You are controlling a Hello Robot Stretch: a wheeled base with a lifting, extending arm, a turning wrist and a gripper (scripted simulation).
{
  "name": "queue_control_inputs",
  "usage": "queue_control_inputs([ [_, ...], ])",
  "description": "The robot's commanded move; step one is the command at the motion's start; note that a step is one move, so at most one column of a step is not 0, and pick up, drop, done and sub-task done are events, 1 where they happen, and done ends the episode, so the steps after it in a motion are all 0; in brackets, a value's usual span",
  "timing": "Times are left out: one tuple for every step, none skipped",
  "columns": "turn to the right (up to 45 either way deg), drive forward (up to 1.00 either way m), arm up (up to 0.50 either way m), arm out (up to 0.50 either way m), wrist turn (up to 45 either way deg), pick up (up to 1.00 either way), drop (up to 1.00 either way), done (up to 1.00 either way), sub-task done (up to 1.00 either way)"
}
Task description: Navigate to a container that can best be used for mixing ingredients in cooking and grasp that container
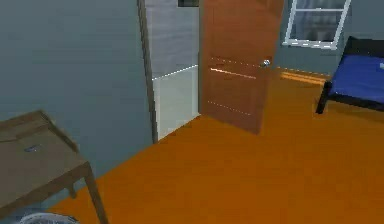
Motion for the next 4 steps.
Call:
queue_control_inputs([
  [-18.0,0.00,0.00,0.00,0.0,0.00,0.00,0.00,0.00],
  [0.0,1.00,0.00,0.00,0.0,0.00,0.00,0.00,0.00],
  [-30.0,0.00,0.00,0.00,0.0,0.00,0.00,0.00,0.00],
  [0.0,0.50,0.00,0.00,0.0,0.00,0.00,0.00,0.00],
])
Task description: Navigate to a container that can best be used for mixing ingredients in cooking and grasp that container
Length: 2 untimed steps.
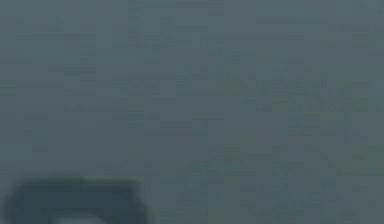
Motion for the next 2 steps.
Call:
queue_control_inputs([
  [-12.0,0.00,0.00,0.00,0.0,0.00,0.00,0.00,0.00],
  [-3.0,0.00,0.00,0.00,0.0,0.00,0.00,0.00,0.00],
])
